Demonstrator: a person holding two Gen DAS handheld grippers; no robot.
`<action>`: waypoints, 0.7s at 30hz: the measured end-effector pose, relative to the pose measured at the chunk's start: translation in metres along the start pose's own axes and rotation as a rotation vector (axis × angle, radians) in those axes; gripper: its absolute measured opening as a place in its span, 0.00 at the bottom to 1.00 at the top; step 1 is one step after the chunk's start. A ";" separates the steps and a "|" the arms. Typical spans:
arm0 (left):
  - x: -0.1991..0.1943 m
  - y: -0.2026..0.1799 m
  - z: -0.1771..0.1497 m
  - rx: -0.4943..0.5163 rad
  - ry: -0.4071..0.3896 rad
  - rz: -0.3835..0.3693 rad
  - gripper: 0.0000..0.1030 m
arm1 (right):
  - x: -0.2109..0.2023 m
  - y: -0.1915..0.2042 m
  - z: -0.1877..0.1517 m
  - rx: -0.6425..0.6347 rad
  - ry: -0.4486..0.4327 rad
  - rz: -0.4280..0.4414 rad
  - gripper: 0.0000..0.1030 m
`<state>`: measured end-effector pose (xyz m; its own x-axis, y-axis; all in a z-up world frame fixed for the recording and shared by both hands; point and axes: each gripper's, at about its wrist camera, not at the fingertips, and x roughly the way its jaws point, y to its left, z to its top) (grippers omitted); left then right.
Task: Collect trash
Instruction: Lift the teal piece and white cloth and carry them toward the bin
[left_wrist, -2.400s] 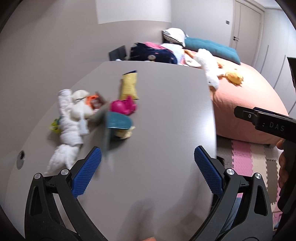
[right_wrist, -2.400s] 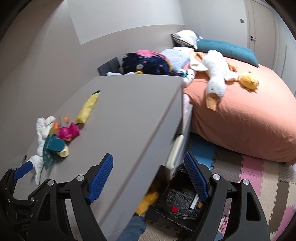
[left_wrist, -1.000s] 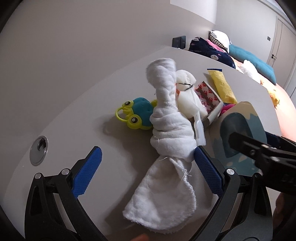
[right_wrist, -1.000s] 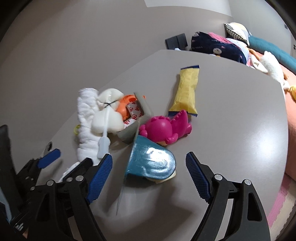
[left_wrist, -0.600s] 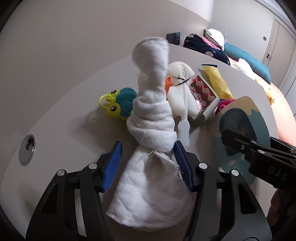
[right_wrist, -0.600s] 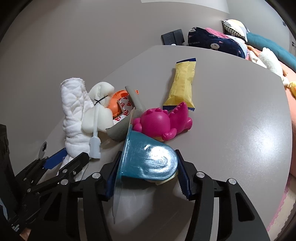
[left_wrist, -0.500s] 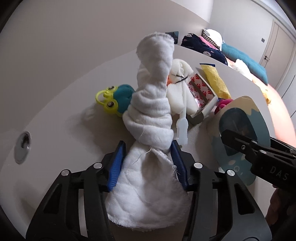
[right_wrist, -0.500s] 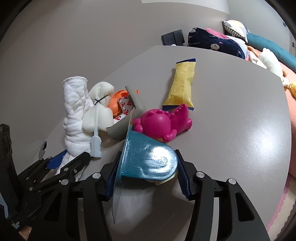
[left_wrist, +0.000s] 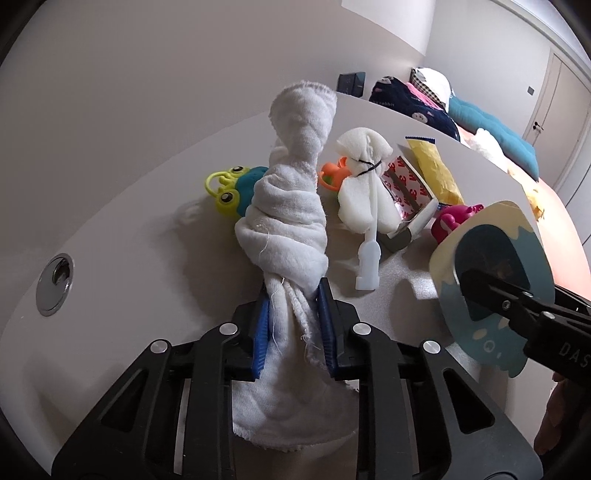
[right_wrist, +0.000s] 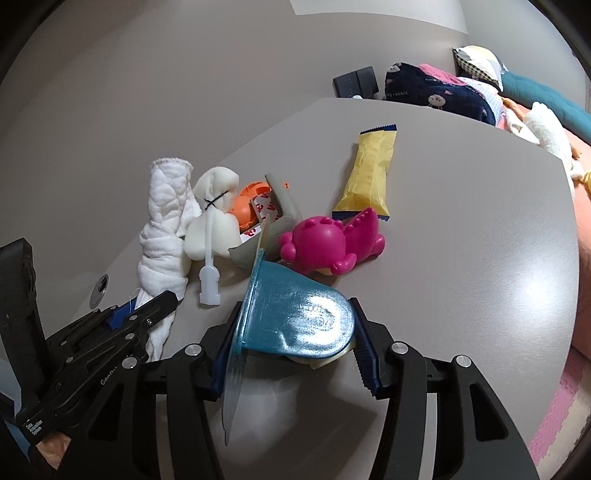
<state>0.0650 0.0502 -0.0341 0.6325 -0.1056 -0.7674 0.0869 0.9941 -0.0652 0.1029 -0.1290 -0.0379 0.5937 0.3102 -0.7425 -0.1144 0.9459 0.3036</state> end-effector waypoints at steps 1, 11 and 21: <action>-0.001 -0.001 0.001 -0.002 -0.004 0.005 0.23 | -0.003 0.000 0.000 -0.001 -0.003 0.001 0.54; -0.048 -0.016 -0.002 -0.004 -0.095 0.027 0.22 | -0.043 -0.006 -0.005 -0.002 -0.056 0.011 0.54; -0.074 -0.062 0.000 0.058 -0.137 -0.008 0.22 | -0.082 -0.030 -0.015 0.019 -0.095 -0.009 0.54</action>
<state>0.0125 -0.0038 0.0271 0.7305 -0.1197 -0.6723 0.1339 0.9905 -0.0308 0.0459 -0.1814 0.0053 0.6679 0.2907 -0.6852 -0.0945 0.9462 0.3094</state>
